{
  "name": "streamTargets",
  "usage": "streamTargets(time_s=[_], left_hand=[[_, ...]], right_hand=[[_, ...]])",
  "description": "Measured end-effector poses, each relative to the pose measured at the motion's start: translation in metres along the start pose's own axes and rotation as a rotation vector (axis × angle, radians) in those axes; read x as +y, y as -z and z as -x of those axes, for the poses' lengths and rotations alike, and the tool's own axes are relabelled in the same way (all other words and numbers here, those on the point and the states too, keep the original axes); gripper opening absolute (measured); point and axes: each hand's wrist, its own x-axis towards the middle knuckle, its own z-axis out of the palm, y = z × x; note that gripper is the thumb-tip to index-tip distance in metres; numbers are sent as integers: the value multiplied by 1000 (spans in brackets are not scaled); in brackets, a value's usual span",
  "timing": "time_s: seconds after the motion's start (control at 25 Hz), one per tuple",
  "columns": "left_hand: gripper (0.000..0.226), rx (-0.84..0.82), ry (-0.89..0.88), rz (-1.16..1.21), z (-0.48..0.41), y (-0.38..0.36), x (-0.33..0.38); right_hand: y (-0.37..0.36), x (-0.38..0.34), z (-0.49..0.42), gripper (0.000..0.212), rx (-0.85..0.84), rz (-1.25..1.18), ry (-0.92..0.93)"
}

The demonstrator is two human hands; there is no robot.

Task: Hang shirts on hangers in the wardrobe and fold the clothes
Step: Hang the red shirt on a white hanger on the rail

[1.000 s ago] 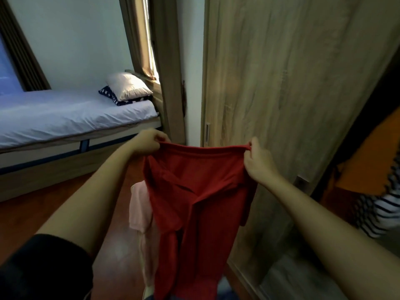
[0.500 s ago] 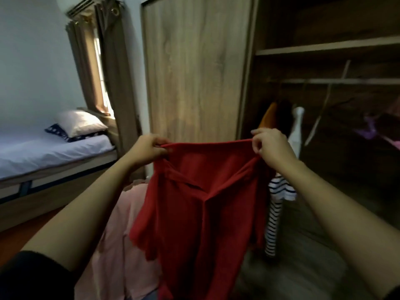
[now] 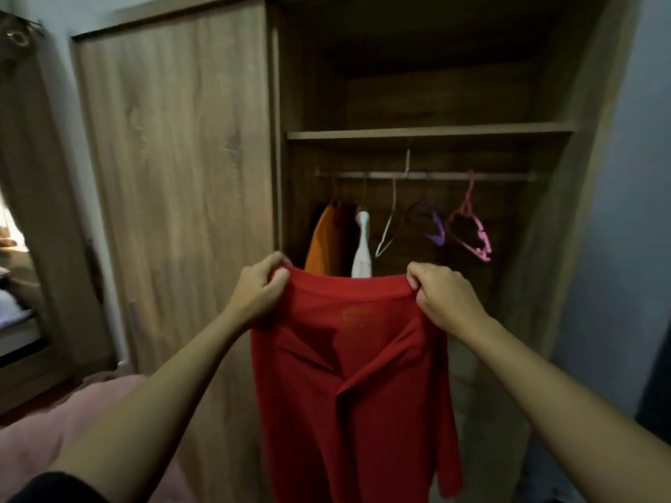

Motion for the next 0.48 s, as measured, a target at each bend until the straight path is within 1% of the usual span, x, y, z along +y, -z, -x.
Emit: streamTargets(time_s=[0.04,0.08,0.12,0.16,0.24,0.28,0.36,0.44,0.48], left_hand=[[35,-35,-32,-41,-9,-10,-5],[47,-52,-31,-73,-17,-19,-10],[55,-55,-11,-87,-26,-30,-14],[57,-60,23,-92,-37,-42,-15],[57,-70,91,-66,-57,-63,-14],[57,-97,114,-20,-67,-73,-15],[62,-215,150,119,-90,-90,-15],[70,-342,156,234,-116,-108,-13],[65,-362,140,260,-131,-122,-12]], right_hand=[[5,7,2,13,18,-48,12],[9,12,3,12,31,-86,31],[11,18,3,10,44,-91,58],[13,24,0,16,48,-70,71],[13,37,-14,31,22,54,109],[13,43,-24,32,8,114,124],[14,52,-43,31,34,168,132],[13,58,-59,40,98,177,127],[10,60,-67,44,97,194,128]])
